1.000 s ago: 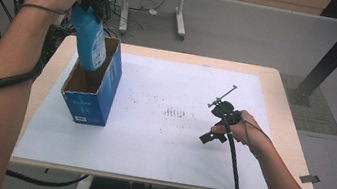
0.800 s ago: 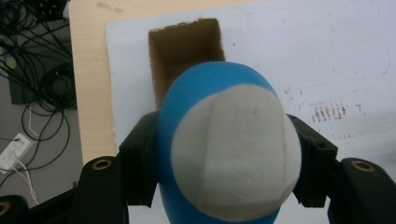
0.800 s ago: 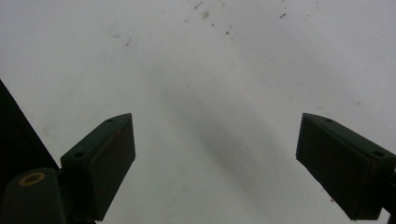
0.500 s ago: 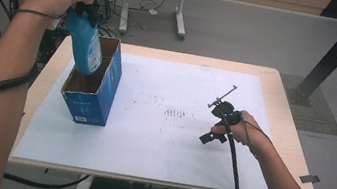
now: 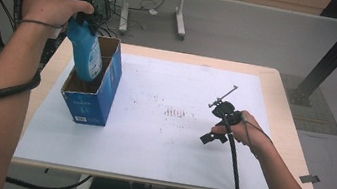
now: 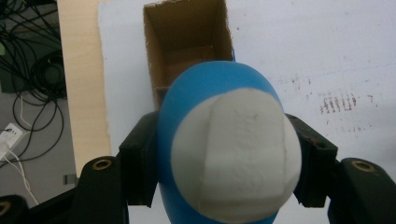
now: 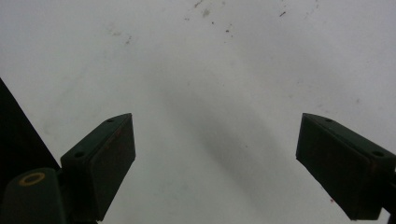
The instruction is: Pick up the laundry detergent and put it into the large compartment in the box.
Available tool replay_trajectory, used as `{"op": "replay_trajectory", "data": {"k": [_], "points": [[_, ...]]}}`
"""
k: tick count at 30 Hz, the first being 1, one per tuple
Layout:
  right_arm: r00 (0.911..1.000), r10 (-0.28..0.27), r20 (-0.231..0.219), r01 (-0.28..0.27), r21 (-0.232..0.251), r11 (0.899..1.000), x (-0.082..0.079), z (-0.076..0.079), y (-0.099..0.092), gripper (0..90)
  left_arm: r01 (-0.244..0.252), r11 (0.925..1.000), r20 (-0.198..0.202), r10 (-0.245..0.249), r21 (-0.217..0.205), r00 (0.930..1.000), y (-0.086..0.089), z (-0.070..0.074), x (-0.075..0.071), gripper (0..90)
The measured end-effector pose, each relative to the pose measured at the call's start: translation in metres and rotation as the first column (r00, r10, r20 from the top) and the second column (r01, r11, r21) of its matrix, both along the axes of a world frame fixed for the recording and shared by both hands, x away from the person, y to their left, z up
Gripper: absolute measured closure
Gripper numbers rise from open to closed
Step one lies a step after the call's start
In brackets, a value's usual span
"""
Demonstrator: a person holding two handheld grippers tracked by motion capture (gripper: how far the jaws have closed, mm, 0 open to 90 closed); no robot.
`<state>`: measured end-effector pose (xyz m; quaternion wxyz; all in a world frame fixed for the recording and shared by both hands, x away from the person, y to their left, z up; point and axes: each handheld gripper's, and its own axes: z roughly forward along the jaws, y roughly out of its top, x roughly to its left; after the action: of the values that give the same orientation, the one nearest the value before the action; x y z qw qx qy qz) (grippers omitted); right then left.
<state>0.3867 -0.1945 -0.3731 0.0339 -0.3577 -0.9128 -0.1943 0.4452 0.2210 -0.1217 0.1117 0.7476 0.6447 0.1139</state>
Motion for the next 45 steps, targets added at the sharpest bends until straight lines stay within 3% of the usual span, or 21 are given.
{"op": "replay_trajectory", "data": {"k": [16, 45], "points": [[1.0, 0.005, -0.001, -0.005, -0.002, 1.0, 0.001, -0.001, 0.001, 11.4, 0.011, 0.9999, -0.039, -0.011, -0.011, 0.9992, -0.001, -0.033, 0.001, 37.8], [1.0, 0.004, -0.002, -0.004, 0.003, 1.0, 0.0, -0.003, 0.003, 11.4, -0.006, 1.0, -0.086, 0.006, 0.0, 0.9963, 0.006, -0.079, 0.0, 37.8]]}}
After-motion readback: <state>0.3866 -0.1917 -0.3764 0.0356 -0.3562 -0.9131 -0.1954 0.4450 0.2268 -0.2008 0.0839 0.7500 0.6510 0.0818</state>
